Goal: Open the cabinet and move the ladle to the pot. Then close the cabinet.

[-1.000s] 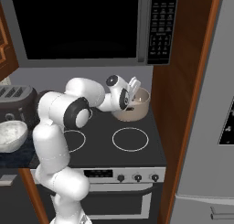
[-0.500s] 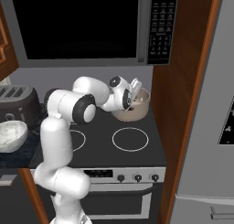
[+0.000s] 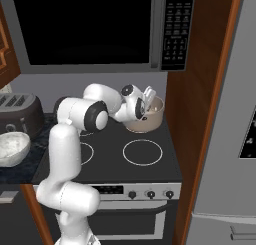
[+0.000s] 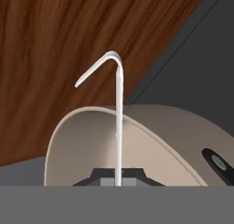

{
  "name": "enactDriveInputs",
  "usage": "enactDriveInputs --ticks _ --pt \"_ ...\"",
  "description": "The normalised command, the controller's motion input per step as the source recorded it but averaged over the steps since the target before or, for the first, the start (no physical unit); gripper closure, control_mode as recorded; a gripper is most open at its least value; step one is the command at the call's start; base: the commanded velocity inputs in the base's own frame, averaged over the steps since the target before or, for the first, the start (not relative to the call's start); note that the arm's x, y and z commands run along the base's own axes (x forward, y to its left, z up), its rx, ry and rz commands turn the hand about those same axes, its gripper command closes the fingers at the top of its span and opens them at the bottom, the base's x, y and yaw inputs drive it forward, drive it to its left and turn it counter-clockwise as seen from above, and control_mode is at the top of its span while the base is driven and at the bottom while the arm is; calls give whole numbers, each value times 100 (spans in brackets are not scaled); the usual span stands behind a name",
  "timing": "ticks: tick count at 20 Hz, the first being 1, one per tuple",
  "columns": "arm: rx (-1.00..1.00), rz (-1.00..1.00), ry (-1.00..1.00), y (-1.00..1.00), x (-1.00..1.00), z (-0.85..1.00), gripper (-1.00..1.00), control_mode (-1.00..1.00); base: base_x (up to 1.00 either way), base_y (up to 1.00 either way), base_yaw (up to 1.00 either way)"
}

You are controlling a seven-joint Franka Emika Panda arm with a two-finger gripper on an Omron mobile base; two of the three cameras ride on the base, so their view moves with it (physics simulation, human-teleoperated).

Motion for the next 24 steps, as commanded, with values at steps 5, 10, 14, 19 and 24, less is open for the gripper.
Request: enactDriveInputs --ticks 5,10,14,19,24 --pt "0 0 0 0 30 -22 100 -100 0 0 0" --pt "0 0 0 0 19 -21 100 -100 0 0 0" --pt "0 0 1 0 5 -28 -100 -100 0 0 0" --pt "0 0 0 0 0 -20 -100 -100 0 0 0" --pt "0 0 0 0 0 -14 -100 -100 0 0 0"
